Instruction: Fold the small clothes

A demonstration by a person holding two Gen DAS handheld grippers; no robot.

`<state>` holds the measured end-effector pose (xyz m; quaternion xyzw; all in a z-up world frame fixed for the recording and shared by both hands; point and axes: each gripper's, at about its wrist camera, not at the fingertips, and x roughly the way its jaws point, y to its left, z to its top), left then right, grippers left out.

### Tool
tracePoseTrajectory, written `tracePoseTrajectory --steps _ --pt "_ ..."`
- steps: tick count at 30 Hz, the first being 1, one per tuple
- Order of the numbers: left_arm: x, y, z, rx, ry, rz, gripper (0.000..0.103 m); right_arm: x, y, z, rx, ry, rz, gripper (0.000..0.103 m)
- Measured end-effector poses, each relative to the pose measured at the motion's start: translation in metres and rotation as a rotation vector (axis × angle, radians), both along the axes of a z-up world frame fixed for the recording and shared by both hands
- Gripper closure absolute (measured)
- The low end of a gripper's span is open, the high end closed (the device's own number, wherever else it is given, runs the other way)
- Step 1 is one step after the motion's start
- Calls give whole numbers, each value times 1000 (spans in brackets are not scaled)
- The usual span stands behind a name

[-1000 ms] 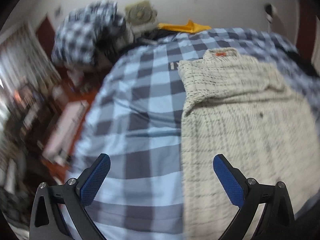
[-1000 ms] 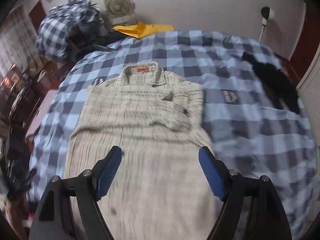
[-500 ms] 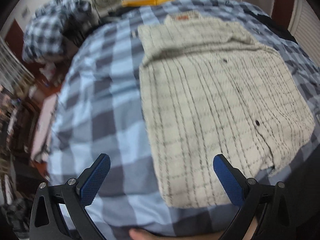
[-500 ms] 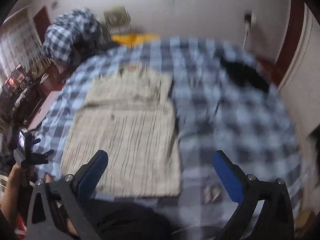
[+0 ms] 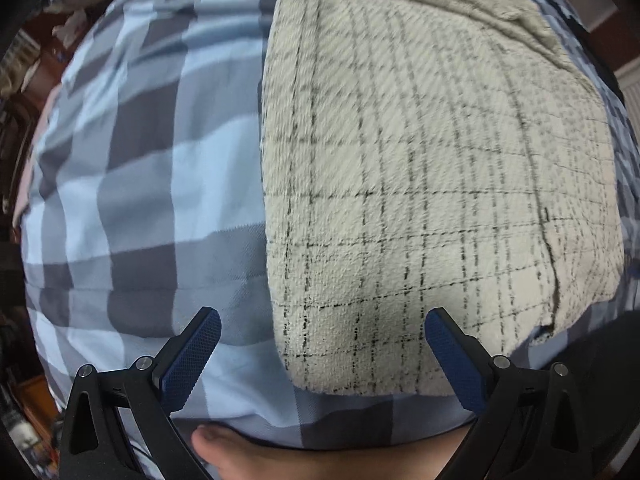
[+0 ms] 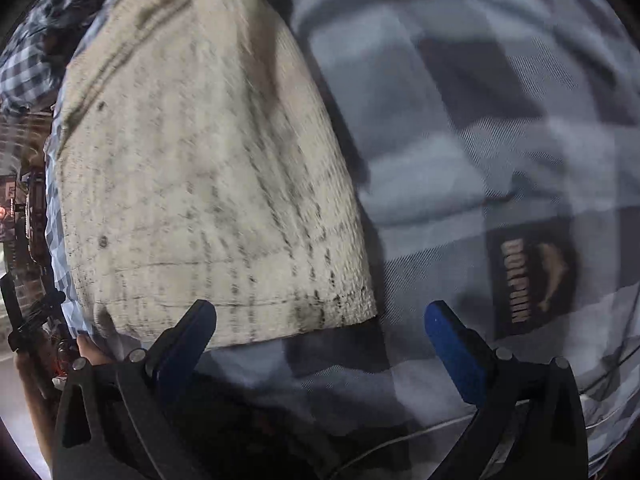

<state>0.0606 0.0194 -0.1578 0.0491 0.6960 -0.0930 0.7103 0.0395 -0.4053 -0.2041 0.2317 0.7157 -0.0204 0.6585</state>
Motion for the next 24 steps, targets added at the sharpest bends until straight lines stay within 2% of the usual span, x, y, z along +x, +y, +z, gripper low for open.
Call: tracePoseTrajectory --steps 3,4,6,7,8,9,10,11,12,13,14,16,18,21,24 --pt "2 4 -19 6 62 35 1 12 10 -23 22 30 27 1" --pt "2 3 -25 12 82 38 6 17 13 -26 17 30 41 2" --pt "1 3 -39 36 132 34 28 23 17 -31 13 26 55 4" --pt "1 3 -46 50 155 37 41 28 20 -35 20 33 63 10" --pt "-1 4 -52 56 172 45 41 29 24 -38 24 43 71 17" --pt "-1 4 -54 53 175 47 42 34 28 -44 20 61 86 34" --pt "-2 3 -54 49 172 39 46 37 33 -51 3 80 101 52" --pt "-4 2 -53 35 173 31 55 34 36 -56 -13 87 110 58" --pt "-3 2 -52 23 173 28 61 37 39 -59 -20 85 119 69" --pt "-4 1 -48 21 166 24 72 41 42 -60 -12 71 128 84" --pt "-4 -4 -43 27 157 18 82 43 46 -60 -8 60 133 89" --pt "-7 -10 -35 17 146 13 89 46 55 -58 -17 29 146 95" --pt "-9 -8 -28 -22 140 38 93 49 63 -53 24 -14 142 96" --pt "-6 -2 -12 -118 145 102 95 59 71 -35 78 -90 113 96" --pt "-5 11 13 -226 110 146 96 73 85 -6 119 -194 96 96"
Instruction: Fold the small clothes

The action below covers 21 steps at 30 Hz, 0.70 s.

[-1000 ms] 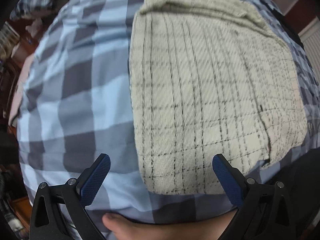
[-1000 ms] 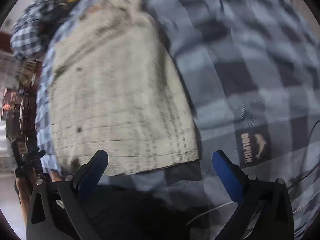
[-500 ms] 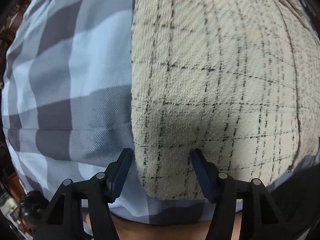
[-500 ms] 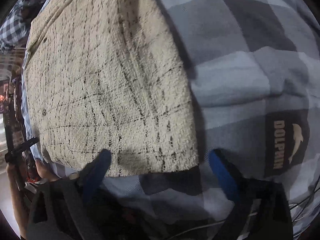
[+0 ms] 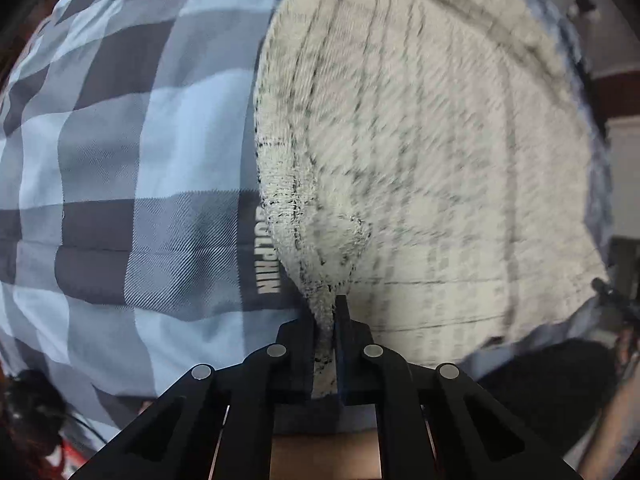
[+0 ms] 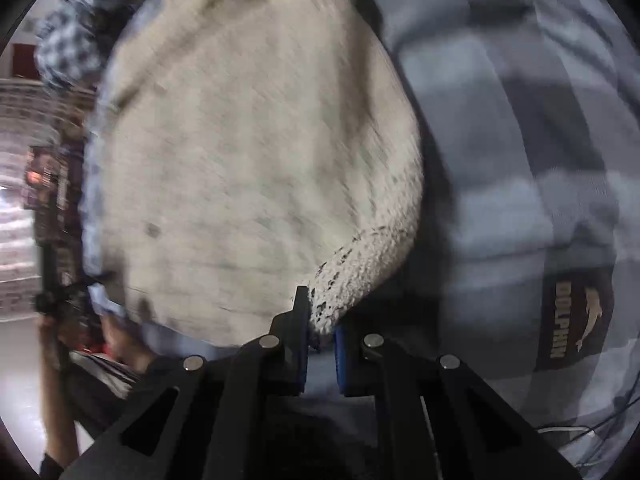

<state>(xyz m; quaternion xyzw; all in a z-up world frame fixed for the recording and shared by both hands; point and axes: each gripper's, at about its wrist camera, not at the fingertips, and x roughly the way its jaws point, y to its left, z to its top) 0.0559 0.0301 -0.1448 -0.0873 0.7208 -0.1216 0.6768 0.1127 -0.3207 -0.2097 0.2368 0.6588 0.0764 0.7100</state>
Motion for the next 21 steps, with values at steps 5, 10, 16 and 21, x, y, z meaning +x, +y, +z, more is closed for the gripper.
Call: tracePoseTrajectory --steps 5,10,16,21 --pt "-2 19 49 -180 -88 76 97 -4 24 46 65 -175 -34 97" --pt "-11 38 95 -365 -151 143 98 -20 36 101 122 -322 -49 97" --pt "-21 38 142 -440 -234 140 101 -38 32 145 182 -461 -46 97" --pt "-36 51 163 -488 -262 120 101 -47 29 163 238 -525 -27 98"
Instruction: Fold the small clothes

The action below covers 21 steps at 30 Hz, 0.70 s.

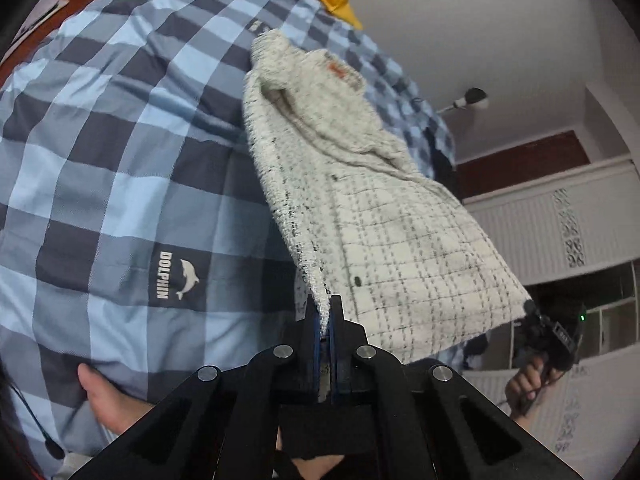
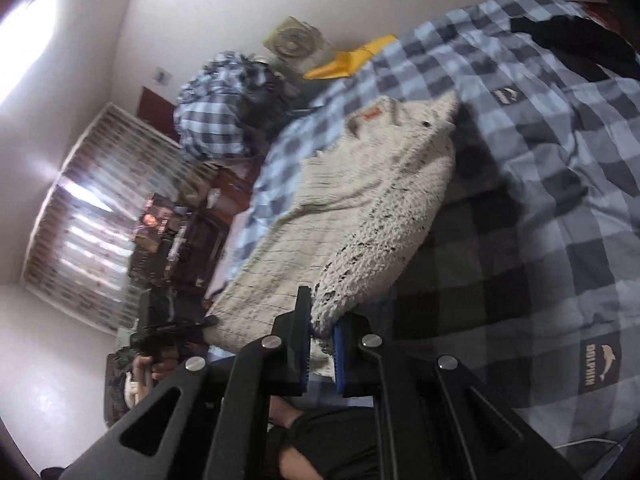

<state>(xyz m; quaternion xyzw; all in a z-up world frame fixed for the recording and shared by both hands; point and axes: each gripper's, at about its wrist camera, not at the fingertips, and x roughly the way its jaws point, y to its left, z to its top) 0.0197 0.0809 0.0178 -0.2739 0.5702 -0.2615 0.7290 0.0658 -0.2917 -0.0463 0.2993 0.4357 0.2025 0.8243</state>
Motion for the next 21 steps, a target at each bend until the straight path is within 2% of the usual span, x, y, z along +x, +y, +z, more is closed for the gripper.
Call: tracePoseTrajectory --steps 4,8,12,15,18,21 --pt "-23 9 15 -2 -59 26 101 -24 -17 21 34 -47 -5 98" --pt "-49 26 35 -66 -110 58 101 -50 -25 46 73 -102 -27 98" --pt "-93 45 64 -120 -181 71 101 -89 -26 72 84 -143 -50 98" --pt "-126 51 69 -153 -183 82 101 -122 -28 82 94 -144 -89 98" --pt "-152 50 69 -110 -181 90 101 -144 -28 80 90 -108 -128 98" --pt "-149 43 65 -56 -159 86 101 -140 -25 73 71 -85 -154 98"
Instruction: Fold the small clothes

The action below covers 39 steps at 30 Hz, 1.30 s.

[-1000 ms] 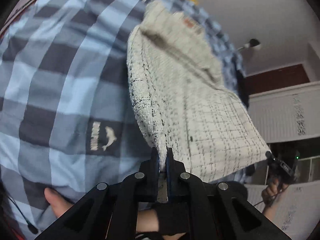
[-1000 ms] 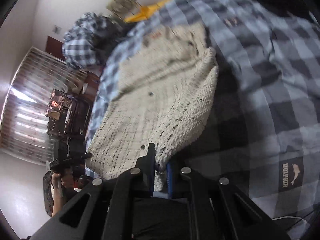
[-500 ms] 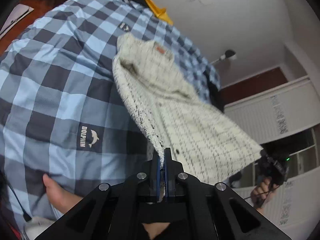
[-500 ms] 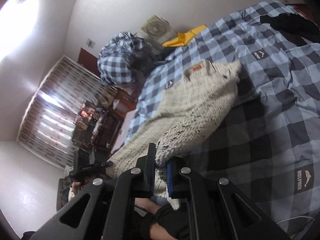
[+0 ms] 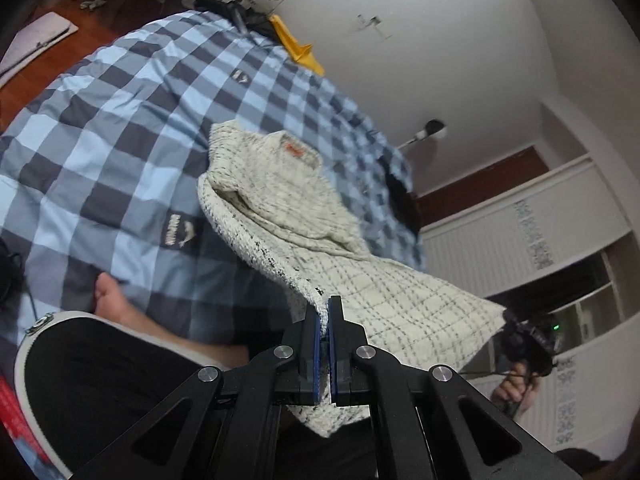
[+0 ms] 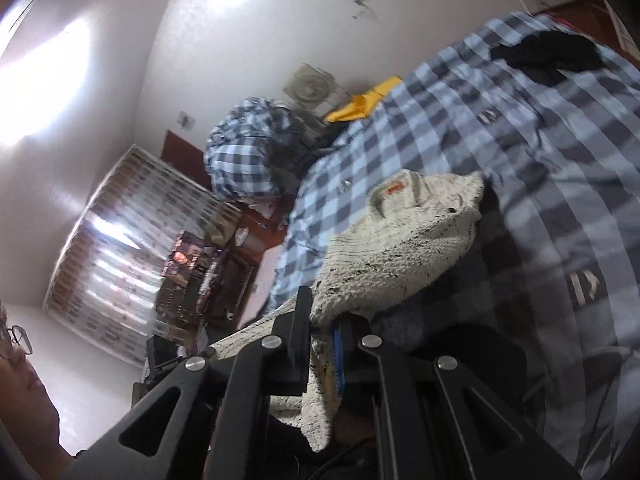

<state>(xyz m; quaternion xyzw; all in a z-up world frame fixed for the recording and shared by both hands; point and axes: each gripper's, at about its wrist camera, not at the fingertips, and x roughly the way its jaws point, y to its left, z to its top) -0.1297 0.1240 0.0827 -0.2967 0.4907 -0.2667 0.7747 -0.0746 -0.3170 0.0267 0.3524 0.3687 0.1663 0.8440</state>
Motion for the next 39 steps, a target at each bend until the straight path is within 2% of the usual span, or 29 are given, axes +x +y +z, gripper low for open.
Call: tracePoseTrajectory --steps 2,5,7,10,14,18,20,21,23,24,26,27,29,31,32,34,36,37,38,39 --pt "16 -7 -2 28 -3 -13 101 23 -2 -6 -14 21 -11 98" --pt "60 -16 -7 43 12 -11 101 68 -16 -12 6 26 -15 98" --pt "102 -25 -11 40 17 -18 101 96 -30 -14 3 40 -23 98" --pt "172 -36 -23 22 56 28 101 155 -52 -25 2 103 -79 98" --pt "274 -42 -51 -22 99 141 101 231 -83 -50 34 145 -113 98" --pt "388 -44 -101 -1 156 268 101 312 -118 -92 82 208 -198 98" --pt "434 -48 -131 -10 195 320 101 358 -132 -129 114 267 -233 98" --pt "455 -56 -145 -3 211 316 101 378 -136 -148 119 297 -261 98" --pt "486 -75 -167 114 219 318 101 407 -140 -181 133 347 -284 97" --pt "500 -88 -181 195 222 306 101 426 -141 -207 175 389 -273 96" --pt "517 -108 -207 331 239 288 101 444 -140 -239 205 463 -270 92" --pt "523 -116 -217 388 254 266 101 452 -139 -252 182 519 -280 90" --pt "532 -124 -235 444 300 208 100 458 -138 -262 139 567 -266 81" --pt "536 -124 -244 467 322 176 99 460 -147 -258 142 567 -241 49" --pt "536 -121 -245 462 325 174 98 459 -153 -253 138 563 -241 44" --pt "535 -112 -244 432 337 167 96 450 -168 -230 83 535 -252 42" --pt "531 -104 -236 435 336 174 91 440 -174 -204 -40 498 -252 41" --pt "530 -102 -231 450 332 174 79 432 -169 -186 -169 469 -245 41" --pt "529 -100 -223 484 319 185 42 426 -161 -174 -277 446 -235 41" --pt "531 -97 -213 503 303 205 18 417 -144 -162 -408 422 -204 39"
